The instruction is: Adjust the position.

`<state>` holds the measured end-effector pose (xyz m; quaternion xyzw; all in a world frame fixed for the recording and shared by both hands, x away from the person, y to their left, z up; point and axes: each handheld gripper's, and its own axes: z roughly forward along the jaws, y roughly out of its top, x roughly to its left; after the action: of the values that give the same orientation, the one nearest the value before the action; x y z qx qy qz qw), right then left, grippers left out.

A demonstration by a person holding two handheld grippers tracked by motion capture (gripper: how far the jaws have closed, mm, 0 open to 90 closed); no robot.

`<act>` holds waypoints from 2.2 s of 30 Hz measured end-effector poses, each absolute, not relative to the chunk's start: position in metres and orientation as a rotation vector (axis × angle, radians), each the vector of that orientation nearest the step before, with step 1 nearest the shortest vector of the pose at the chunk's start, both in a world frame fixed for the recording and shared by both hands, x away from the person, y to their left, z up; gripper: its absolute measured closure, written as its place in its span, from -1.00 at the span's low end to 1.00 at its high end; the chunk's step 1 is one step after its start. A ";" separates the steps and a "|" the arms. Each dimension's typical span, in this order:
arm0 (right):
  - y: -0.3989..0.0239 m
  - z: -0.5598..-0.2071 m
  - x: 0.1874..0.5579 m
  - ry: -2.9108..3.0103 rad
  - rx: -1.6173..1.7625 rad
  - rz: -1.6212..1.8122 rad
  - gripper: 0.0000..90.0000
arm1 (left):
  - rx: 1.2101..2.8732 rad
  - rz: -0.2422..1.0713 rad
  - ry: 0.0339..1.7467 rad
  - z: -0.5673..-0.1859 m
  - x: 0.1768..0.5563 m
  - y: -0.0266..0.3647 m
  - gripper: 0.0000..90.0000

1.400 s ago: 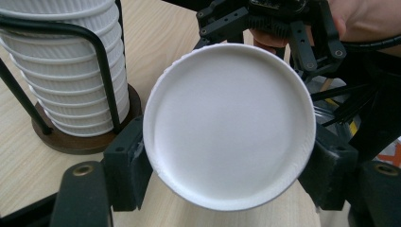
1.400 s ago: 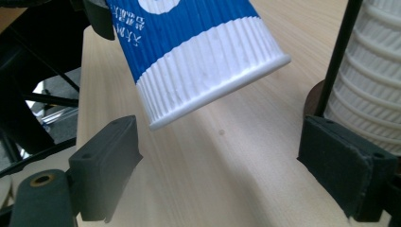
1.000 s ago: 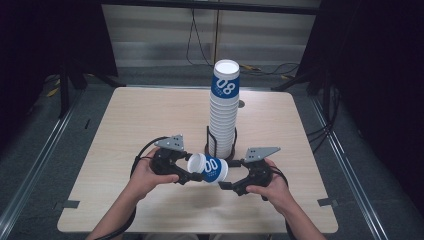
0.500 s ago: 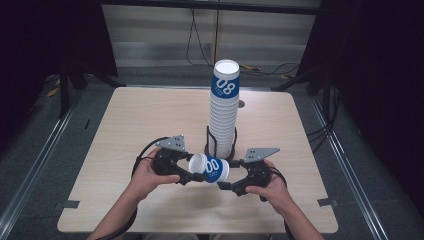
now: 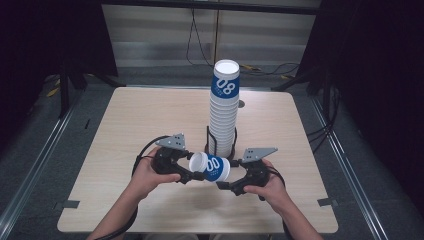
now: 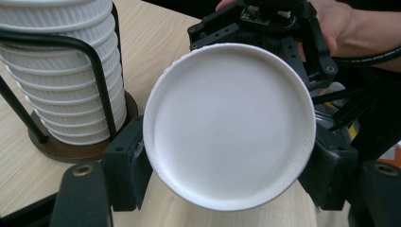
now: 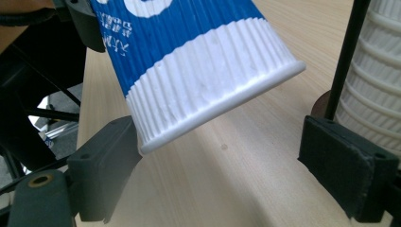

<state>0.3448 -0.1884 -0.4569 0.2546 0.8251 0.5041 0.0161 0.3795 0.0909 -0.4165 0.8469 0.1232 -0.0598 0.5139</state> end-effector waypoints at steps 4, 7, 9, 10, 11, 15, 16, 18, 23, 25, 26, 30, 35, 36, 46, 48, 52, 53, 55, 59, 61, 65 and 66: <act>-0.186 -0.457 0.346 2.566 0.787 1.562 -0.74 | 2.028 -0.153 0.299 -0.416 0.380 0.091 -0.35; -0.185 -0.458 0.345 2.570 0.763 1.553 -0.75 | 2.041 -0.154 0.296 -0.419 0.380 0.090 -0.35; -0.185 -0.459 0.345 2.570 0.759 1.550 -0.75 | 2.036 -0.161 0.304 -0.420 0.380 0.090 -0.35; -0.185 -0.460 0.346 2.566 0.756 1.556 -0.75 | 2.036 -0.163 0.305 -0.420 0.380 0.091 -0.35; -0.185 -0.460 0.346 2.566 0.766 1.560 -0.75 | 2.038 -0.161 0.307 -0.419 0.380 0.091 -0.35; -0.186 -0.461 0.346 2.552 0.748 1.566 -0.76 | 2.034 -0.163 0.306 -0.419 0.381 0.091 -0.35; -0.186 -0.461 0.345 2.547 0.745 1.568 -0.76 | 2.033 -0.166 0.308 -0.419 0.381 0.091 -0.35; -0.186 -0.462 0.346 2.548 0.753 1.576 -0.76 | 2.034 -0.165 0.310 -0.420 0.381 0.091 -0.35; -0.187 -0.463 0.346 2.546 0.743 1.579 -0.77 | 2.034 -0.169 0.315 -0.421 0.381 0.091 -0.35; -0.187 -0.464 0.346 2.545 0.738 1.577 -0.77 | 2.032 -0.172 0.314 -0.422 0.381 0.091 -0.35; -0.187 -0.464 0.346 2.545 0.736 1.580 -0.77 | 2.031 -0.172 0.314 -0.422 0.381 0.091 -0.35; -0.186 -0.464 0.346 2.540 0.729 1.587 -0.77 | 2.033 -0.174 0.312 -0.422 0.381 0.090 -0.35; -0.186 -0.463 0.346 2.540 0.722 1.594 -0.77 | 2.036 -0.176 0.310 -0.420 0.381 0.089 -0.35; -0.186 -0.462 0.346 2.540 0.723 1.596 -0.78 | 2.033 -0.178 0.312 -0.420 0.381 0.089 -0.35; -0.188 -0.464 0.346 2.529 0.691 1.611 -0.78 | 2.032 -0.194 0.316 -0.425 0.381 0.087 -0.35; -0.187 -0.465 0.347 2.534 0.682 1.611 -0.78 | 2.032 -0.198 0.321 -0.427 0.381 0.087 -0.35; -0.184 -0.467 0.348 2.536 0.669 1.607 -0.78 | 2.039 -0.200 0.327 -0.428 0.382 0.088 -0.35; -0.184 -0.467 0.348 2.538 0.670 1.607 -0.78 | 2.041 -0.202 0.326 -0.428 0.382 0.089 -0.35; -0.183 -0.467 0.349 2.540 0.667 1.609 -0.78 | 2.043 -0.202 0.325 -0.427 0.382 0.089 -0.35; -0.182 -0.467 0.349 2.546 0.668 1.603 -0.78 | 2.043 -0.204 0.329 -0.427 0.383 0.089 -0.35; -0.182 -0.466 0.349 2.547 0.664 1.602 -0.78 | 2.046 -0.200 0.322 -0.427 0.383 0.089 -0.35; -0.182 -0.465 0.350 2.549 0.654 1.598 -0.78 | 2.045 -0.197 0.322 -0.426 0.382 0.089 -0.35; -0.182 -0.464 0.350 2.548 0.652 1.598 -0.78 | 2.046 -0.198 0.321 -0.425 0.383 0.089 -0.35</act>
<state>0.3499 -0.1819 -0.4643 0.2118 0.8275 0.5190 0.0318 0.3825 0.0890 -0.4255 0.8483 0.1332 -0.0820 0.5060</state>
